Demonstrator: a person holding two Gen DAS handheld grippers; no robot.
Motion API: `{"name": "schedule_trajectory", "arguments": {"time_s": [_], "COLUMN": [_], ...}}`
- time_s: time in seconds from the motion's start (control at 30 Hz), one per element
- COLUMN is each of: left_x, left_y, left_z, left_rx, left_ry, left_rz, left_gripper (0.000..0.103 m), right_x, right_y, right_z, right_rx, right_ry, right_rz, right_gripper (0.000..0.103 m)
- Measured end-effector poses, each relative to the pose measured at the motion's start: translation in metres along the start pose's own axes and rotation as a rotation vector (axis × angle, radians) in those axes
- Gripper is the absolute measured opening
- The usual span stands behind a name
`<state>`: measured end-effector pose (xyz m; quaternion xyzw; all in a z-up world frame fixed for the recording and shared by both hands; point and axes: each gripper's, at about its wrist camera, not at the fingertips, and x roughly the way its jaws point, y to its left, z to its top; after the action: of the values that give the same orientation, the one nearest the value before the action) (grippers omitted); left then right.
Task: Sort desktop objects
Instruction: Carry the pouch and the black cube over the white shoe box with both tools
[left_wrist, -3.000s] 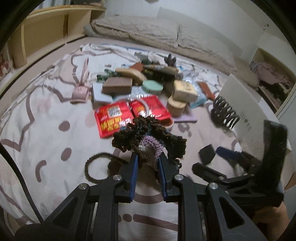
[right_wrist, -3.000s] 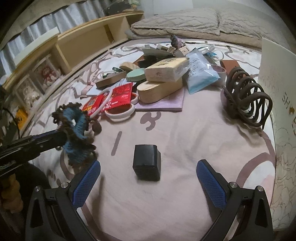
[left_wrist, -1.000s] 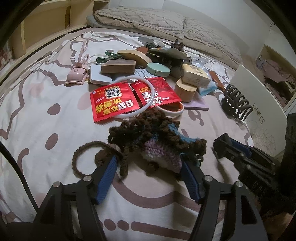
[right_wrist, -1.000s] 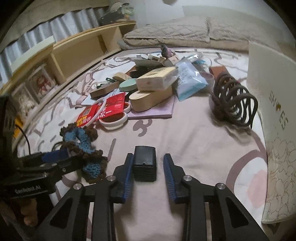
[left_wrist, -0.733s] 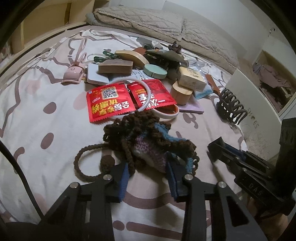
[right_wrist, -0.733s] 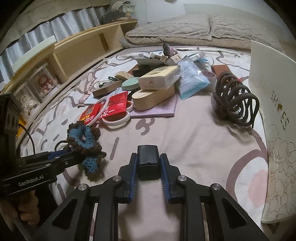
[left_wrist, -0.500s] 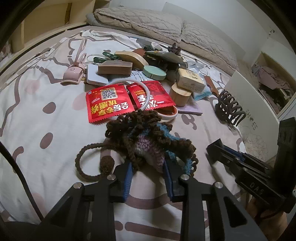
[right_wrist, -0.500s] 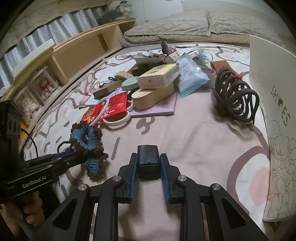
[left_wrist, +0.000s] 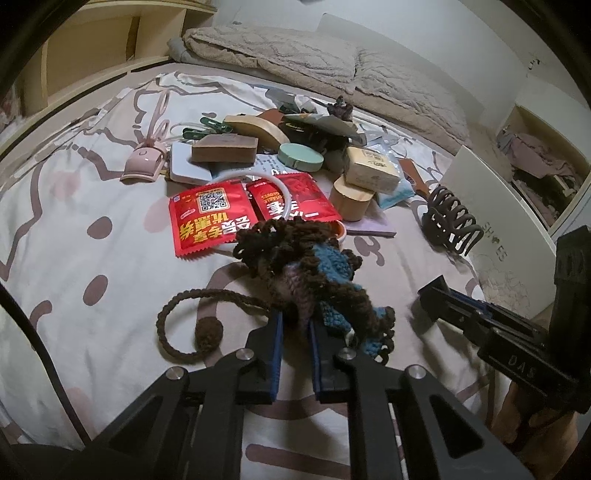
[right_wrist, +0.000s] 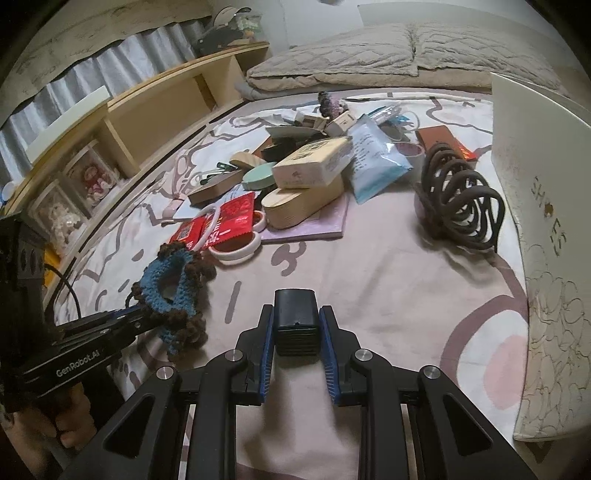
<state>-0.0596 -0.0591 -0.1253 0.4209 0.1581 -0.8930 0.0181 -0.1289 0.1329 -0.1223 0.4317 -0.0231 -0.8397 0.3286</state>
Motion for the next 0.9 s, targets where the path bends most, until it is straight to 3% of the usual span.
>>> {"name": "schedule_trajectory", "arguments": {"time_s": [0.33,0.9], "left_x": [-0.009,-0.061], "left_y": [-0.002,-0.016], "left_z": [0.002,0.028], "left_rx": [0.001,0.039], "left_ry": [-0.039,-0.186], "left_rz": [-0.001,-0.055], "left_gripper": [0.013,0.013], "right_x": [-0.007,-0.069], "right_y": [0.001,0.007], "right_z": [0.003,0.028], "right_rx": [0.003,-0.025], "right_ry": [-0.017,-0.189], "right_rz": [0.01,-0.012], "right_gripper": [0.025,0.025]}}
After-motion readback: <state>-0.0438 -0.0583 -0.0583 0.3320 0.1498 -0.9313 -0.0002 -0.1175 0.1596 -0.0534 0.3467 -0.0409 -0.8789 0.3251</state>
